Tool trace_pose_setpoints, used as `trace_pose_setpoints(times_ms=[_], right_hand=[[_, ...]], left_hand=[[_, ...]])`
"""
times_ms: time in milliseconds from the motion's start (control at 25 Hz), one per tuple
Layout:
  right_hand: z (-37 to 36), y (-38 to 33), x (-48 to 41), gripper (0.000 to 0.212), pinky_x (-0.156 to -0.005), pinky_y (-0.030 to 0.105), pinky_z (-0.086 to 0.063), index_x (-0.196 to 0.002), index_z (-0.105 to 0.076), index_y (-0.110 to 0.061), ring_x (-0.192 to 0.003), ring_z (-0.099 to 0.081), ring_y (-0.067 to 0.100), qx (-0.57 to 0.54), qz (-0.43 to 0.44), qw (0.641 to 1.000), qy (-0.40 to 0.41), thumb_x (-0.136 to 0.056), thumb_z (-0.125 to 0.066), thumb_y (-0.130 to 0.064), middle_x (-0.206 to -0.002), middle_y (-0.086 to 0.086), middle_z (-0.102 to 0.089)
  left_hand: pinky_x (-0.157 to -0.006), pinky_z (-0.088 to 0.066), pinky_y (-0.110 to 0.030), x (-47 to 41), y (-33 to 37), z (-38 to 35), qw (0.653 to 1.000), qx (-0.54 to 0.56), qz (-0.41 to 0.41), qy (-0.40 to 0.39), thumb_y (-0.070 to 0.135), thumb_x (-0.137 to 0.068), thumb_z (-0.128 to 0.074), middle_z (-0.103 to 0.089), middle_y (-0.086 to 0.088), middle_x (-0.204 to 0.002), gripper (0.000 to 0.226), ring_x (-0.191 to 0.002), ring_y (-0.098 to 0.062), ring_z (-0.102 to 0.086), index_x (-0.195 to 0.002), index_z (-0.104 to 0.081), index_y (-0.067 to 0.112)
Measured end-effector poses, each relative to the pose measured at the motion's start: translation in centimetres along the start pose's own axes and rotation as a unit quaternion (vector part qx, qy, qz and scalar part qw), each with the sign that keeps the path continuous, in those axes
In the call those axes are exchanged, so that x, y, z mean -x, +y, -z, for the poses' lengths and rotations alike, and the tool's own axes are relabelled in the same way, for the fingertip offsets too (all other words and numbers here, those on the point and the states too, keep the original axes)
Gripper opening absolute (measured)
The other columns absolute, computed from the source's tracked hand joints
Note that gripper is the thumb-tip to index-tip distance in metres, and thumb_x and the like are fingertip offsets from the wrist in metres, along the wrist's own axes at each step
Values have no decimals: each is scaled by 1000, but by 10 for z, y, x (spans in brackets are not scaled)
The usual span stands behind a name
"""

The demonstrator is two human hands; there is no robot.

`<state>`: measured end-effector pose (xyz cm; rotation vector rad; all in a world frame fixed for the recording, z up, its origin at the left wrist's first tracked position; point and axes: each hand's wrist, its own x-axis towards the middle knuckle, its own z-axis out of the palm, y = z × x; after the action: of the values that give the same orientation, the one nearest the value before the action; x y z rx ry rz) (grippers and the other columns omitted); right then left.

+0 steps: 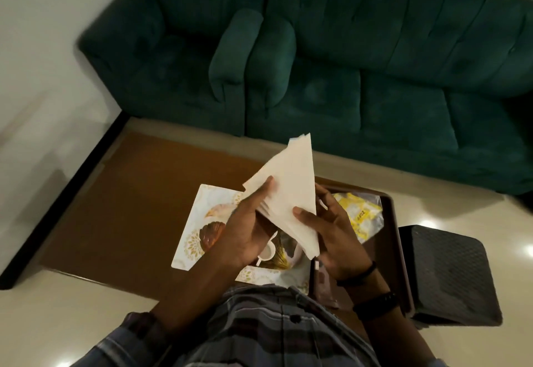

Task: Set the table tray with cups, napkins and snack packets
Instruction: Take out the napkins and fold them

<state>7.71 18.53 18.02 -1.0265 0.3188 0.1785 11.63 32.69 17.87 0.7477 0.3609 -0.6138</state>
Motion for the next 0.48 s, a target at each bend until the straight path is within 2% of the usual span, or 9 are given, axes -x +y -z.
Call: trace_pose_setpoints(times_ms=[80,160,200,280,360,400,480], right_hand=[[6,-5,0,56,-90,50,-54,-125,-56,-15,-112,-63,32,52,21,998,-2,-74,-68,5,-120,10,-67],[13,-11,0,56,-85,43,-57,-121,-59,-18,-108,-65,21,160,83,984,7,-71,-71,1,-115,3,-69],[16,-13,0,55,-80,34,-57,-121,-58,-21,-103,-65,12,249,131,959,25,-69,-70,-6,-112,-2,-69],[20,-16,2,56,-69,23,-56,-125,-54,-24,-92,-62,4,413,215,882,69,-70,-65,-21,-107,-11,-63],[21,-16,4,57,-64,23,-54,-128,-52,-23,-83,-58,5,503,259,820,84,-72,-61,-24,-104,-8,-59],[20,-16,5,59,-64,26,-53,-129,-52,-21,-79,-56,6,529,267,802,76,-72,-61,-24,-102,-6,-57],[21,-17,8,65,-68,27,-54,-135,-48,-20,-79,-55,8,558,258,787,51,-72,-64,-29,-102,-4,-54]], left_hand=[[-93,-49,-48,-7,2,-5,999,-14,-29,18,27,-90,-57,-60,-16,-121,43,-106,-30,-59,-129,-53,9],[-95,-49,-50,-14,-2,-8,994,-58,-58,69,25,-90,-58,-62,-10,-122,34,-110,-28,-57,-122,-60,15],[-94,-50,-48,-16,-5,-11,986,-92,-71,116,24,-89,-60,-63,-7,-122,30,-111,-26,-57,-118,-62,17],[-92,-51,-40,-15,-15,-21,962,-163,-103,195,24,-87,-64,-66,-4,-116,25,-109,-20,-60,-111,-64,19],[-84,-53,-34,-7,-29,-36,950,-207,-140,185,28,-87,-63,-69,-2,-109,21,-102,-18,-63,-106,-65,19],[-82,-54,-33,-3,-35,-44,954,-208,-147,159,31,-87,-62,-70,-4,-107,22,-100,-19,-65,-104,-67,18],[-87,-54,-39,-1,-41,-52,966,-186,-131,119,44,-81,-63,-72,-8,-106,32,-100,-24,-68,-102,-70,20]])
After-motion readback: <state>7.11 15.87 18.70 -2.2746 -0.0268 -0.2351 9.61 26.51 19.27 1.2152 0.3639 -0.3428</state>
